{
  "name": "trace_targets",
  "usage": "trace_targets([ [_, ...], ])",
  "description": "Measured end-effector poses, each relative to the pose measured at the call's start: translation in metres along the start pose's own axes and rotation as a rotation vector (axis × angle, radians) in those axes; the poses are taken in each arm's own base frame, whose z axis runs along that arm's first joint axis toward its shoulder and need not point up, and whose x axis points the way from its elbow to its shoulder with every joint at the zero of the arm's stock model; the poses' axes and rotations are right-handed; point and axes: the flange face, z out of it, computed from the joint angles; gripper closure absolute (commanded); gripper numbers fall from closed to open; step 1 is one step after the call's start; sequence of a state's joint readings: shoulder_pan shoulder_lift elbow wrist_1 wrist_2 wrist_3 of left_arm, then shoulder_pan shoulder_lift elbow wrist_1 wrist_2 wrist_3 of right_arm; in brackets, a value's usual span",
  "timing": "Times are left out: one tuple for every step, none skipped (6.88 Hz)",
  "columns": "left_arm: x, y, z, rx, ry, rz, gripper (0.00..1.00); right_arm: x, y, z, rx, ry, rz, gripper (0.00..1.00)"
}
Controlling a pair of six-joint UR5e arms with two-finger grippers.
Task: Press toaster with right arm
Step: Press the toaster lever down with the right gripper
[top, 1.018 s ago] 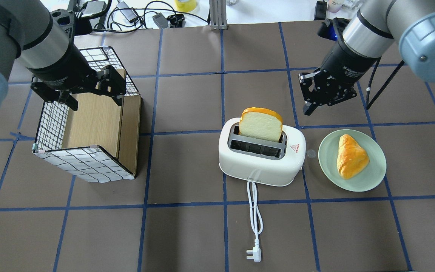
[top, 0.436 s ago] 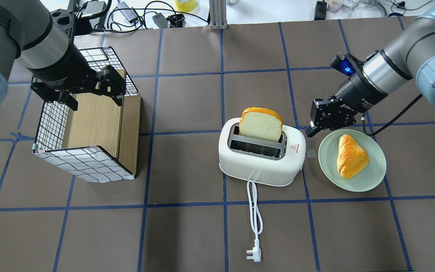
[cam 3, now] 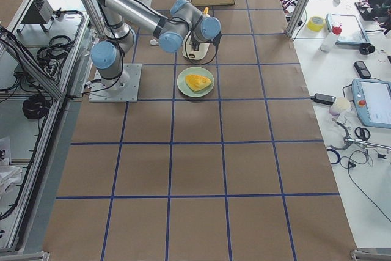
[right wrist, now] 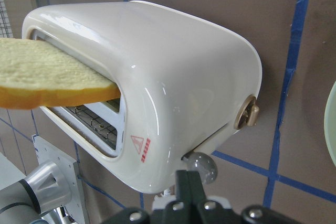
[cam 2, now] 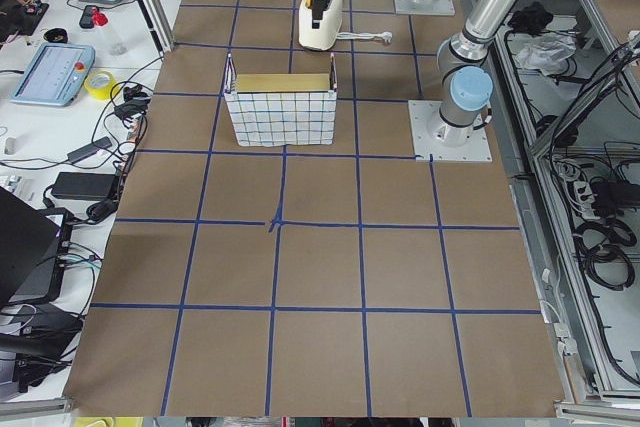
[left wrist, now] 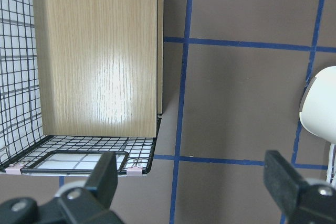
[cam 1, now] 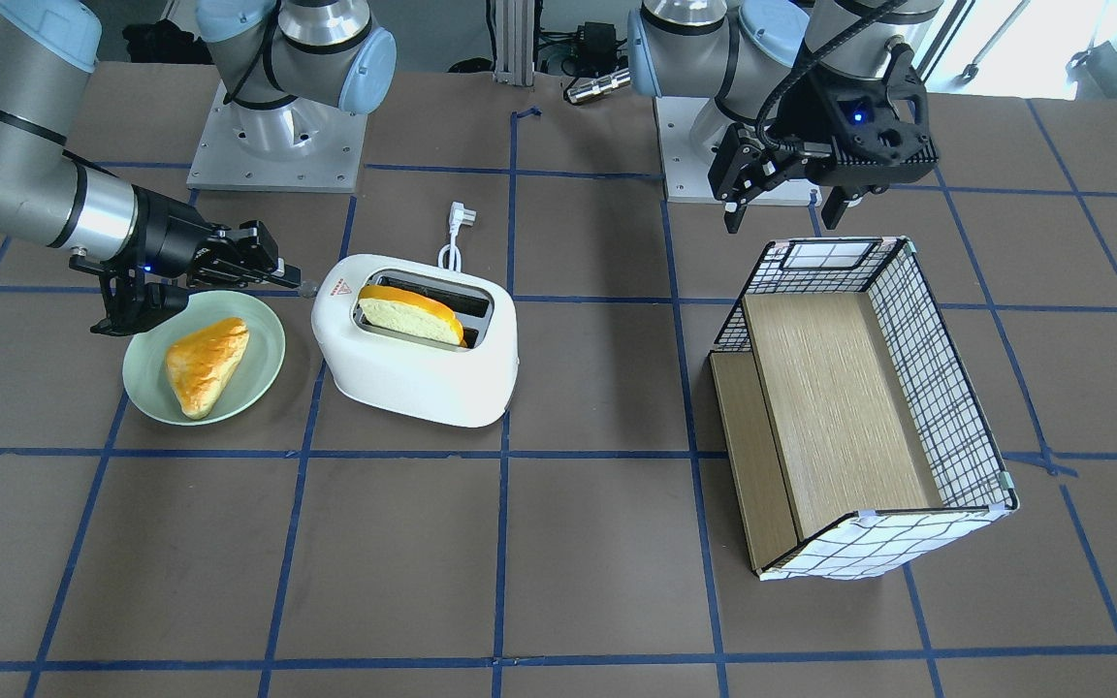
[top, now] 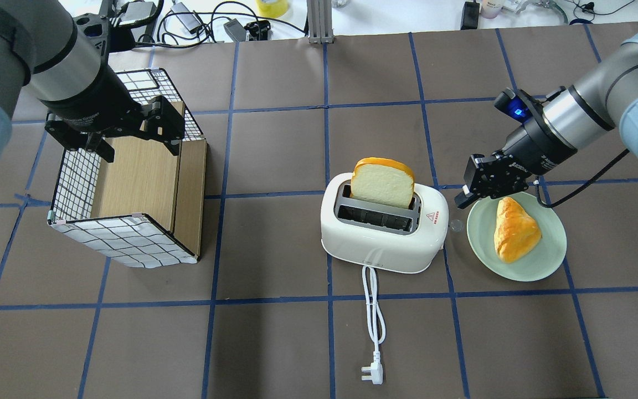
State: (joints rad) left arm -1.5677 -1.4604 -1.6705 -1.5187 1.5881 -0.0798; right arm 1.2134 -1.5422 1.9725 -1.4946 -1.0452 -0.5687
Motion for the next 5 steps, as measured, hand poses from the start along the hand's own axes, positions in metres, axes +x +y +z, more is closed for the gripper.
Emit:
trace_targets([
  [0.0000, 0.0000, 0.0000, 0.000, 0.000, 0.000, 0.00, 0.0022, 0.0007, 0.0019, 0.001, -0.008, -0.005, 1.00],
  [0.0000, 0.0000, 0.0000, 0.000, 0.000, 0.000, 0.00, 0.0031, 0.0007, 0.0036, 0.002, -0.012, -0.008, 1.00],
  [0.0000, 0.0000, 0.0000, 0.000, 0.000, 0.000, 0.00, 0.0044, 0.0007, 0.0059, 0.000, -0.016, -0.011, 1.00],
  [0.0000, 0.0000, 0.0000, 0.000, 0.000, 0.000, 0.00, 0.0066, 0.0005, 0.0087, -0.003, -0.019, -0.018, 1.00],
  [0.0000, 0.0000, 0.0000, 0.000, 0.000, 0.000, 0.00, 0.0088, -0.0003, 0.0111, -0.006, -0.023, -0.026, 1.00],
])
